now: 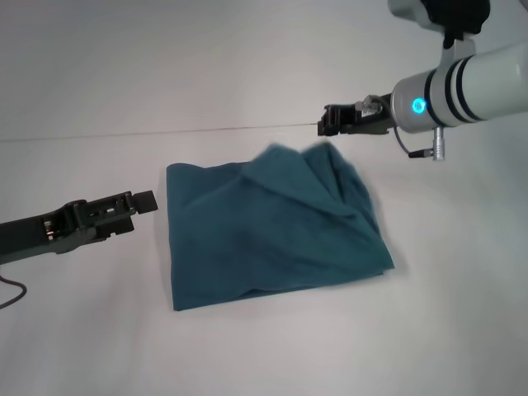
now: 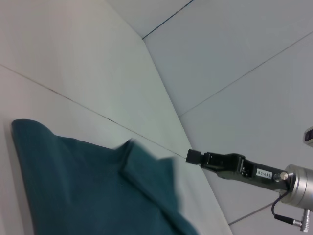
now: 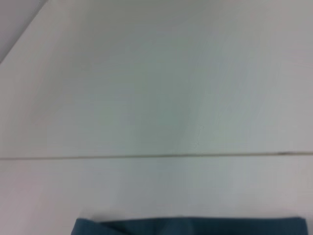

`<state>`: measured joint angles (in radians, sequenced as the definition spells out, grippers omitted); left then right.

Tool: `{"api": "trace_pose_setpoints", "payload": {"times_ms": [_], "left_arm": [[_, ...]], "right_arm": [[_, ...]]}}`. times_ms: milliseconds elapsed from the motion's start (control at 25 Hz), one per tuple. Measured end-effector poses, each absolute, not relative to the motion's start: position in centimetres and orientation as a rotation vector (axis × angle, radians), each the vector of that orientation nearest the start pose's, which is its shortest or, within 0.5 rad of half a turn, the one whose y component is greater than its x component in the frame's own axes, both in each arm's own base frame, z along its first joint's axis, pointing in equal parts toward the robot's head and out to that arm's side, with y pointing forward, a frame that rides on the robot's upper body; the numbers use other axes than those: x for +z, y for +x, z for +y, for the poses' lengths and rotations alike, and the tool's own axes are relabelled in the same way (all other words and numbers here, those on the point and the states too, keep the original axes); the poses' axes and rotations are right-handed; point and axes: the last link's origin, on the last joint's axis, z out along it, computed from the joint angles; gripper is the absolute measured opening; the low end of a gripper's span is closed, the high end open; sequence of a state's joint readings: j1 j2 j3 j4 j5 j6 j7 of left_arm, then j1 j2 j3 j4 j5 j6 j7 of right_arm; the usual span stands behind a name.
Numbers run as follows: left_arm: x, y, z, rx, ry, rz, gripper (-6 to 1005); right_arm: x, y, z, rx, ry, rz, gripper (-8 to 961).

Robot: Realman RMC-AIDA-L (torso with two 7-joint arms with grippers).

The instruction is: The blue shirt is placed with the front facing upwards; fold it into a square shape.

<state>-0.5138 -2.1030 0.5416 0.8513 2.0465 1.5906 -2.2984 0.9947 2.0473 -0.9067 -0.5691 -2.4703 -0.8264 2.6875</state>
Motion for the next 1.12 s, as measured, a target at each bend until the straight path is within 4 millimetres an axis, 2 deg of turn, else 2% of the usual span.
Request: {"api": "trace_pose_setpoints", "payload": {"times_ms": [400, 560, 720, 840, 920, 1120], "left_arm": [[4.1, -26.1, 34.2, -0.922, -2.256, -1.712, 932], [4.1, -26.3, 34.0, -0.923, -2.249, -1.718, 933], [4.1, -26.6, 33.9, -0.937, -2.229, -1.735, 933], [4.5, -26.9, 33.9, -0.965, -2.198, -1.741, 933], [4.7, -27.1, 33.9, -0.984, -2.179, -1.742, 933], [5.1, -27.4, 33.8, -1.011, -2.146, -1.748, 933]], "right_arm": [[-1.8, 19.1, 48.0, 0.250, -2.038, 1.423, 79], [-1.0, 19.3, 47.7, 0.262, -2.058, 1.460, 80], [0.1, 18.6, 46.7, 0.300, -2.166, 1.507, 80], [0.4, 18.5, 46.1, 0.289, -2.215, 1.536, 165], [-0.2, 18.3, 45.5, 0.266, -2.259, 1.556, 222], [-2.6, 17.5, 44.5, 0.196, -2.335, 1.566, 256]]}}
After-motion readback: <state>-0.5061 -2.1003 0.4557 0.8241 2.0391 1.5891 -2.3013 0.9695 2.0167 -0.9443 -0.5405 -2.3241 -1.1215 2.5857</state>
